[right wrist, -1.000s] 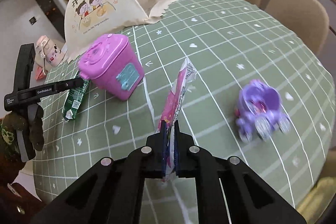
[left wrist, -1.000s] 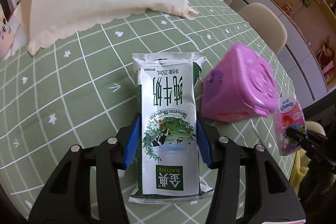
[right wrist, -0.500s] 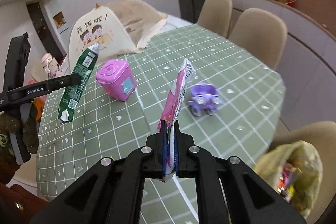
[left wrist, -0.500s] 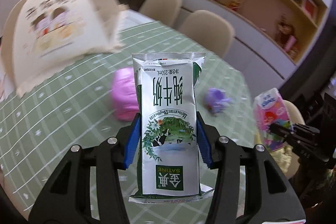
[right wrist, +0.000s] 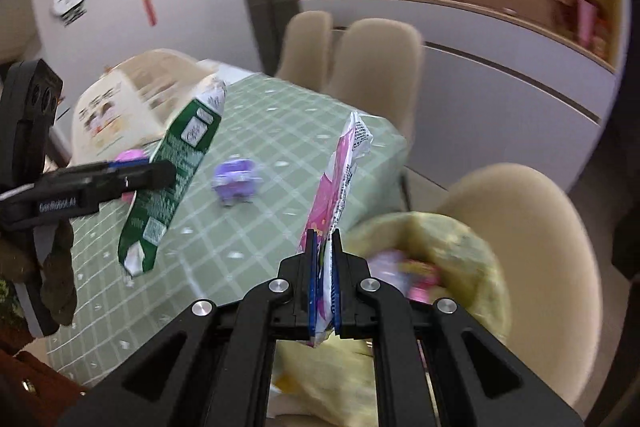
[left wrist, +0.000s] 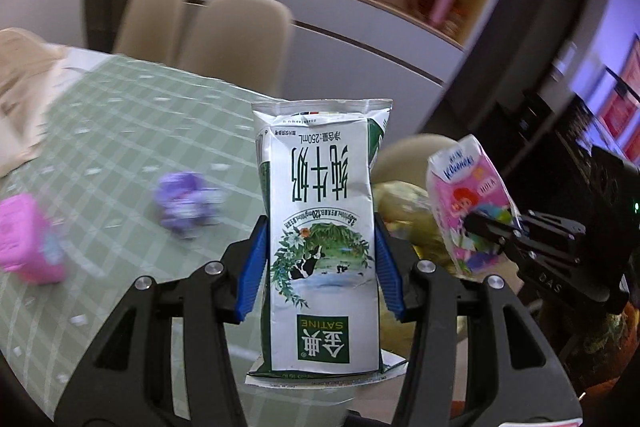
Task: Collect trash
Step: 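Carry the milk pouch and tissue pack over the trash bag and release them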
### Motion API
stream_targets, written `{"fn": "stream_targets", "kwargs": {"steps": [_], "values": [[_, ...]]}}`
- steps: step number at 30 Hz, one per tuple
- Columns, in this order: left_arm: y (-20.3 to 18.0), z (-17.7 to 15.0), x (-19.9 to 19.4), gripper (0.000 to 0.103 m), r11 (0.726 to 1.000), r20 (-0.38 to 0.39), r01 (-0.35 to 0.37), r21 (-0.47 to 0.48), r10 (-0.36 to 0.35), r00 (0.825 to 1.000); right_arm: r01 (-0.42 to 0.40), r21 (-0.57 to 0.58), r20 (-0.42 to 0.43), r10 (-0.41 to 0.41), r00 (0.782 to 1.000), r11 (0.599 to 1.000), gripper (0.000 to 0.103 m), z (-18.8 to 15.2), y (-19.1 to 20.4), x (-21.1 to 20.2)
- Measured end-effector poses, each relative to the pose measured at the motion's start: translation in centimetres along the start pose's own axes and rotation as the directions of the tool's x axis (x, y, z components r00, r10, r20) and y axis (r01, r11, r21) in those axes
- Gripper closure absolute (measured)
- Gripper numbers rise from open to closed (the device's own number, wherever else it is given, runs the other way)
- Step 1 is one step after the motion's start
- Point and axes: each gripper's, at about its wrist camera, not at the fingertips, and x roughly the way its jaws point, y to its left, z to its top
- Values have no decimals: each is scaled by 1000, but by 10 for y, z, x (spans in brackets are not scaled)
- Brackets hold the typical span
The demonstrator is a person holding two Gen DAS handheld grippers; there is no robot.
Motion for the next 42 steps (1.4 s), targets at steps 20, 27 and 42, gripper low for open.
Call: {"fn": "stream_targets", "kwargs": {"steps": [20,27,42], "values": [[-92,0,158,18,980,-212,193,37,-181,960,82,145,-29,-78,997,986,95,-45,-118,4],[-62,-2,129,14,994,-154,106,2,-105,982,-42,164,-88,57,994,986,95,-47,-98,43],[9,-25,32,14,973,-21,-208,-101,207,978,-103,189,-357,166,919,977,95,-74,-63,156]]}}
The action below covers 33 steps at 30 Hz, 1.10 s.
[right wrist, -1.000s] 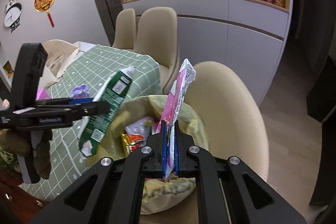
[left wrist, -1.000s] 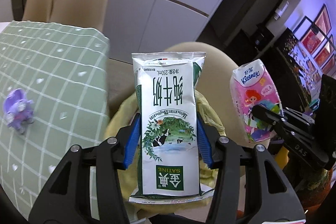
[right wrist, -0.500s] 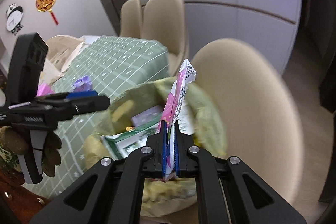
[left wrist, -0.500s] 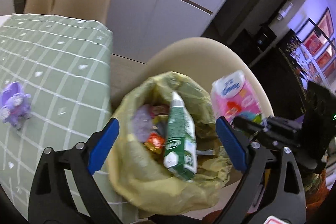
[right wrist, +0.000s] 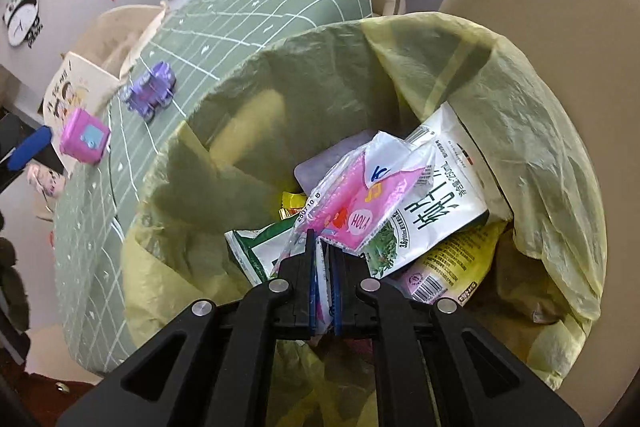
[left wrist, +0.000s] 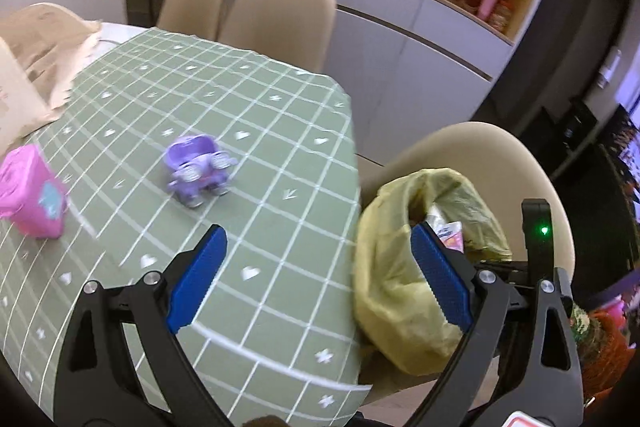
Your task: Collect trash
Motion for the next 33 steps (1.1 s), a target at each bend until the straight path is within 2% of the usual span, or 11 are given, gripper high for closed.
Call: {"fn": "stream_targets", "kwargs": {"steps": [8,12,17,19,23,25,29,33], "values": [[9,-11,-10,14,997,-11,-75,-36,74,997,15,-26,-66,-16,998,1000,95,-3,-2,8],[10,-20,-14,14,992,-19,-106,-65,105,994,10,-34,-68,-12,998,999,95,-4,-4,6],[18,-36,-25,14,988,-17,-111,-112,110,994,20,-44,-44,-22,999,999,94,-7,-3,1],[23,-46,-34,14,985,-4,-101,-137,101,995,37,-47,-33,-39,999,998,89,-10,-3,-4],[29,-58,-49,14,985,22,-83,-149,87,996,126,0,44,-126,991,992,63,-20,-6,-26],[30,-61,-58,14,986,45,-75,-147,83,996,130,18,73,-130,989,991,53,-26,-6,-39],[26,-70,-84,14,994,111,-73,-80,82,990,155,30,183,-158,970,987,51,-50,12,-78],[25,-91,-114,14,995,144,-95,-38,100,985,132,32,294,-135,946,991,51,-84,49,-120]]}}
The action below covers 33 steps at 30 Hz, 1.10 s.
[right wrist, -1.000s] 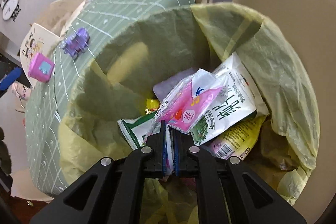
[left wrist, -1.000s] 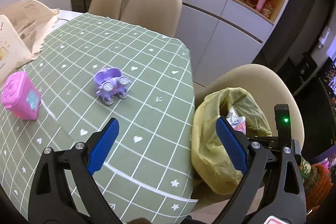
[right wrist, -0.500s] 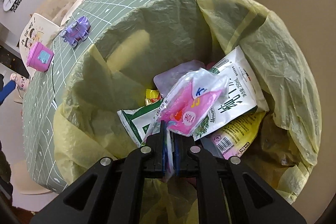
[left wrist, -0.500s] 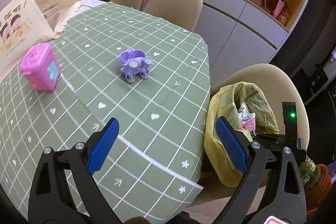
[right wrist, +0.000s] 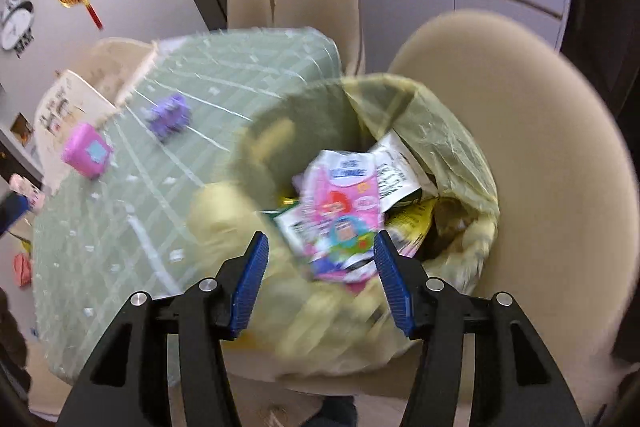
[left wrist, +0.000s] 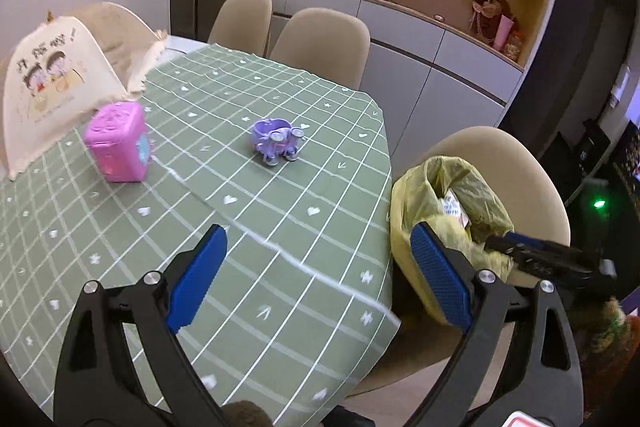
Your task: Collect trash
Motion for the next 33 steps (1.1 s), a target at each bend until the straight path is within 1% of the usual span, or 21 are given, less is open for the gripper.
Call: {"fn": "stream_targets", "kwargs": {"steps": [3,5,7,8,13,14,16,17,20,22,29,33], "values": [[2,-17,-25,14,1000,29,-4,22,4,1000,15,-40,101,-11,995,999,51,-25,38,-46],[4,-31,-42,14,999,38,16,32,-17,999,22,-57,154,-13,988,998,51,-44,62,-73],[1,-44,-58,14,999,57,13,53,-16,998,40,-84,197,-22,980,996,51,-64,85,-96],[1,-50,-64,14,998,65,4,63,-8,998,54,-98,217,-32,976,994,51,-78,98,-108],[-4,-83,-98,14,993,97,-63,98,54,994,92,-123,256,-58,965,988,51,-125,133,-150],[-7,-90,-105,15,990,107,-89,109,77,991,112,-124,272,-75,959,986,51,-133,140,-159],[-10,-99,-116,15,986,128,-108,126,92,988,128,-116,288,-90,953,985,51,-141,146,-169],[-11,-102,-120,15,986,134,-107,131,89,987,137,-106,296,-100,950,985,51,-146,150,-174],[-13,-114,-130,15,988,126,-74,138,57,990,139,-93,299,-105,948,986,51,-156,156,-182],[-13,-118,-133,16,988,118,-69,138,52,992,141,-91,301,-107,948,986,51,-162,160,-185],[-12,-127,-147,16,988,136,-95,122,78,988,155,-92,317,-119,941,984,51,-173,163,-193],[-7,-128,-153,16,988,145,-102,112,85,986,153,-94,315,-116,942,984,51,-174,163,-193]]}}
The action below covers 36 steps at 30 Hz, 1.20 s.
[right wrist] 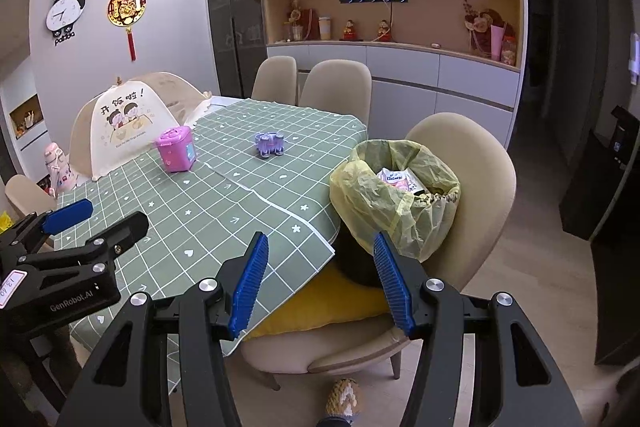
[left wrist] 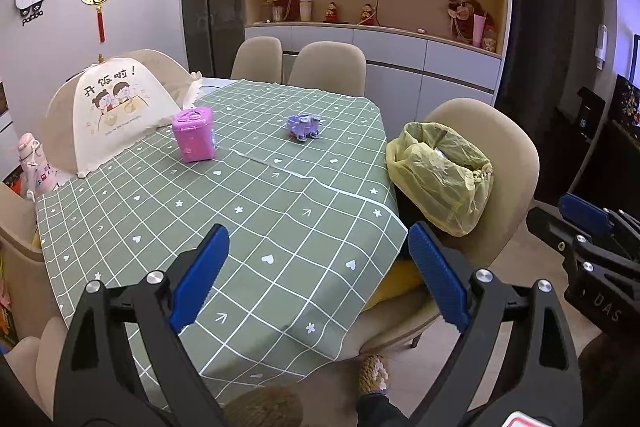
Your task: Collect trash
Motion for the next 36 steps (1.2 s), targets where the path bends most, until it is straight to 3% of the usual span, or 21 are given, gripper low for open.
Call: {"fn": "stream_targets", "kwargs": {"steps": [36], "values": [[16,-1,-5,16,998,8,-52,-35,53,999,-22,-26,-12,22,1000,999,51,5,6,11]]}}
